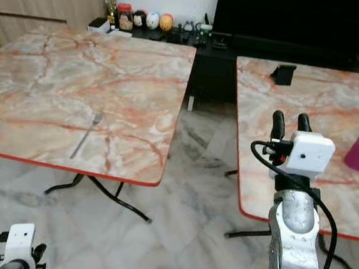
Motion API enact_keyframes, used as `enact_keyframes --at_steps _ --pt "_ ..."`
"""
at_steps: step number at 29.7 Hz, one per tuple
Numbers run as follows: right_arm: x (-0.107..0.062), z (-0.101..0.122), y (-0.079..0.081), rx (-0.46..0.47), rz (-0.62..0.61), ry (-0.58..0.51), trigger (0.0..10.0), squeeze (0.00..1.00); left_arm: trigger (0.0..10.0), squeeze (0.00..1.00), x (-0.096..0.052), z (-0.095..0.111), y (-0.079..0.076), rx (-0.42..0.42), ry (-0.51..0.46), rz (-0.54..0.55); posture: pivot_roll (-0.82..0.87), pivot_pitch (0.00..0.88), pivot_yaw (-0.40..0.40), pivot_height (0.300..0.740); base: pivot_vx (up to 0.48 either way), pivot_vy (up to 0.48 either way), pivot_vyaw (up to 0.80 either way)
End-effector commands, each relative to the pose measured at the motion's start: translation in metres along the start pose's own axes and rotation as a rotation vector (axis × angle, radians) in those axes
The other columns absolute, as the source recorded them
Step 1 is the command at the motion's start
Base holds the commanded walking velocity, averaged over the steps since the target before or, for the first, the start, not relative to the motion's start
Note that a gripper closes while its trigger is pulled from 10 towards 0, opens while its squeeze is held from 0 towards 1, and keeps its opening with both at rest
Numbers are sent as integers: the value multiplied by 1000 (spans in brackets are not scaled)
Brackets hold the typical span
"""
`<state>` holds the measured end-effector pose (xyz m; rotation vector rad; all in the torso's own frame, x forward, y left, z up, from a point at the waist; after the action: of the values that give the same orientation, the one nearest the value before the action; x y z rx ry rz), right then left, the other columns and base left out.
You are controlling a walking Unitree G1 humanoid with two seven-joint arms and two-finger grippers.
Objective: Setting the table
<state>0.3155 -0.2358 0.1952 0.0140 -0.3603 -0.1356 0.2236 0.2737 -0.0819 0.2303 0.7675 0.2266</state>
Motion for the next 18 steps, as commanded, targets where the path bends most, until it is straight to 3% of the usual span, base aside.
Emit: enact_keyframes --at_steps 1,18 --pt "1 1 -1 -13 4 -2 10000 0 10000 0 0 -2 4 2 14 9 23 0 3 740 0 311 0" --pt "1 0 0 2 -1 1 10000 0 10000 0 0 1 7 20 0 5 20 0 14 740 0 312 0"
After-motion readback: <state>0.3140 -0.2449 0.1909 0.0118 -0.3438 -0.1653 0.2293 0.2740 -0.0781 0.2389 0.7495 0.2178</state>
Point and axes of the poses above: a point about 5 cm out from each wrist's last joint towards the gripper, its own x axis pointing out of the wrist towards the gripper, its own z axis along the axis of the wrist's last joint, y = z × x, the point moved 4 cm from there along x, pointing out of the wrist towards the gripper, and after that the axes turned 10 degrees about x, right-handed, at the moved point
